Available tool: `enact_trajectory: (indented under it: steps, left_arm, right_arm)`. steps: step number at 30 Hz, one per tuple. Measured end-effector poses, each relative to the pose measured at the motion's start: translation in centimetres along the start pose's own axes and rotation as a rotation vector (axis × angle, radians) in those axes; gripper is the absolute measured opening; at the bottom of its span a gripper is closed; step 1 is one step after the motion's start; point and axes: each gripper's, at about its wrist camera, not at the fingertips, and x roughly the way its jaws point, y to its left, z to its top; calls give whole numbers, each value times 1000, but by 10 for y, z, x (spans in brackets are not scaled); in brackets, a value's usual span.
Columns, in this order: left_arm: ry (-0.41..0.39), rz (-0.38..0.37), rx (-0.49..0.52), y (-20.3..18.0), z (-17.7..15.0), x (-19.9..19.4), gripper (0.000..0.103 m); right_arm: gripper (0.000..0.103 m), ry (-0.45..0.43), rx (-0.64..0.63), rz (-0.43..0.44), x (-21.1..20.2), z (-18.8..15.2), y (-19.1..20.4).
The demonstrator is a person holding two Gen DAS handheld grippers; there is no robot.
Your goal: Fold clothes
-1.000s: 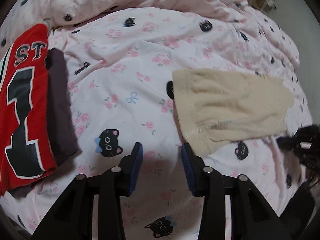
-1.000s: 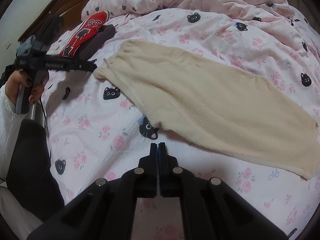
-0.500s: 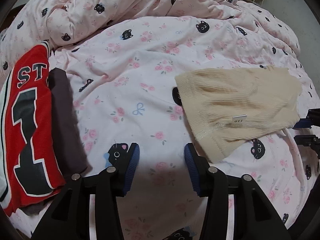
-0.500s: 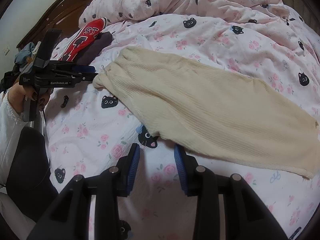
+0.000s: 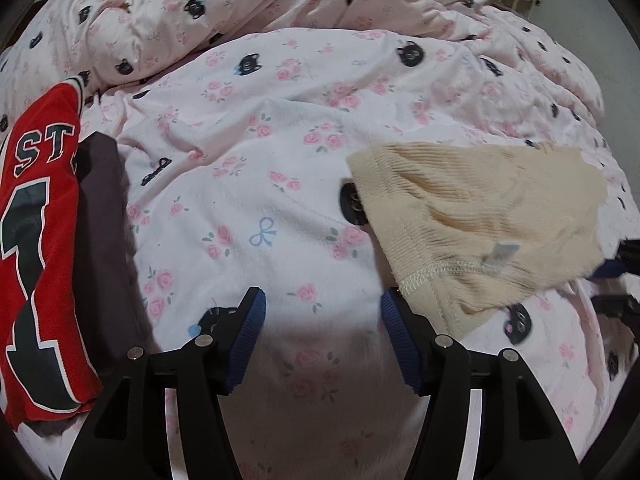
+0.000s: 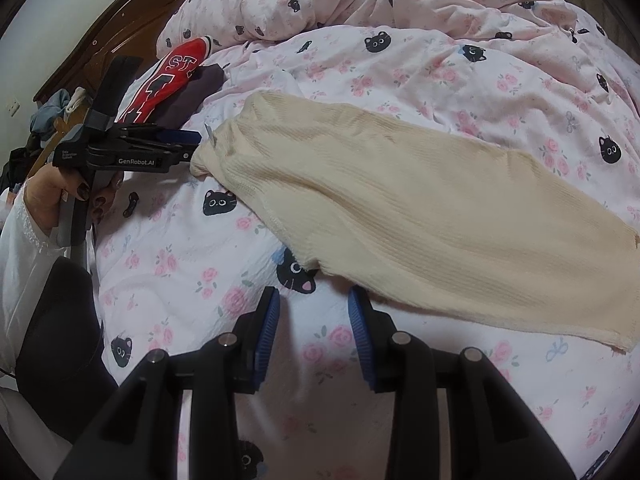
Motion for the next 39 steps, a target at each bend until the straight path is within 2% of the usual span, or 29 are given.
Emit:
enact_trajectory:
  steps: [5,11,15,19,21,24,25,30,39]
  left_arm:
    - [-13,-82,28,9,-12,-18,56]
    - [-117,-324,41,12,-12,-38,56]
    - [-57,-390,61,2,-7,-17,56]
    - [-25,-392,33,3,-4,0,55]
    - [-35,-435,5,6,-1,2,55]
    - [-38,-490,-15,8,2,5,41]
    - [-35,-490,-12,7,2,6,33]
    - [-39,-493,-5,9,3,4,21]
    - [-110,-510,16,16,4,-20,17]
  right_arm:
    - [37,2,0,4,0,-1,0]
    - [37,2,2,12,-1,-2,-1]
    - [37,1,3,13,-1,-3,0]
    - [37,0,0,13,-2,-4,2]
    - [37,-1,0,15,-3,-4,2]
    - [37,-2,2,17,-3,-6,3]
    - [37,-3,4,18,-3,-6,3]
    - [37,-8,12,23,-3,-6,2]
    - [37,-42,49,49,-3,-6,-2]
